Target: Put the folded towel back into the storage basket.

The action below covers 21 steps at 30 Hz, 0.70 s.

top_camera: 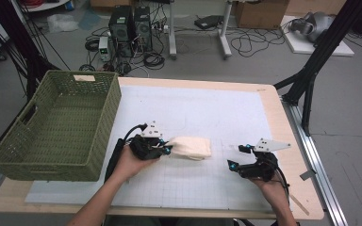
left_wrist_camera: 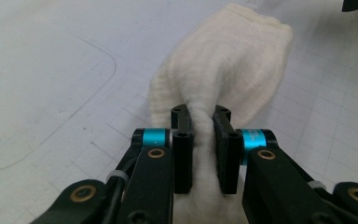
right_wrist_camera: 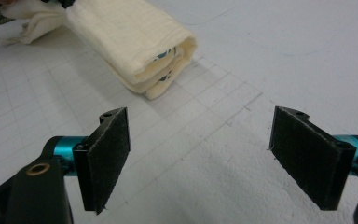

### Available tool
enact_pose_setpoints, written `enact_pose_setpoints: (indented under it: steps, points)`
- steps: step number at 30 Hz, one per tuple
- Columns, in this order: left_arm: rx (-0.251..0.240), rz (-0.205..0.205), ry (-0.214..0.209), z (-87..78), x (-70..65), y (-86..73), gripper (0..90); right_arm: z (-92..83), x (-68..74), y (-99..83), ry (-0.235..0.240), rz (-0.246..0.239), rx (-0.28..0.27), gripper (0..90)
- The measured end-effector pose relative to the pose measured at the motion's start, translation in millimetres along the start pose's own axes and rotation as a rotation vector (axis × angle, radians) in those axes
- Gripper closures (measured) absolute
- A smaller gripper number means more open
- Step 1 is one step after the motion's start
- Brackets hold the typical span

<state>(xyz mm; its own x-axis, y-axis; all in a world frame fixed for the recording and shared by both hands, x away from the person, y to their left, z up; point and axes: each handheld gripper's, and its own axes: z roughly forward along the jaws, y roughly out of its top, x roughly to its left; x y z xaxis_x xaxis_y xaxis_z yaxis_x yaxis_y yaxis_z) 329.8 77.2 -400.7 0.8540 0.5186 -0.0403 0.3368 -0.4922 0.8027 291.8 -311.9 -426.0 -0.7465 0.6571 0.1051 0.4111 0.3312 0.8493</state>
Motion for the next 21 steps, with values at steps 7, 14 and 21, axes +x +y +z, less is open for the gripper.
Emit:
enact_pose_setpoints:
  steps: [7,14,21]
  points:
    - [0.003,0.003,0.002,0.1,-0.4,0.3,79.9,-0.2,-0.4,0.0,0.0,0.001,-0.002,19.1]
    - [-0.005,0.006,0.001,-1.4,-0.8,1.1,79.9,-0.1,-0.2,0.0,0.0,-0.002,0.0,19.0]
    - [-0.035,0.005,0.008,-9.8,-1.7,6.9,79.9,-0.7,-0.5,0.1,0.001,0.003,-0.005,18.8]
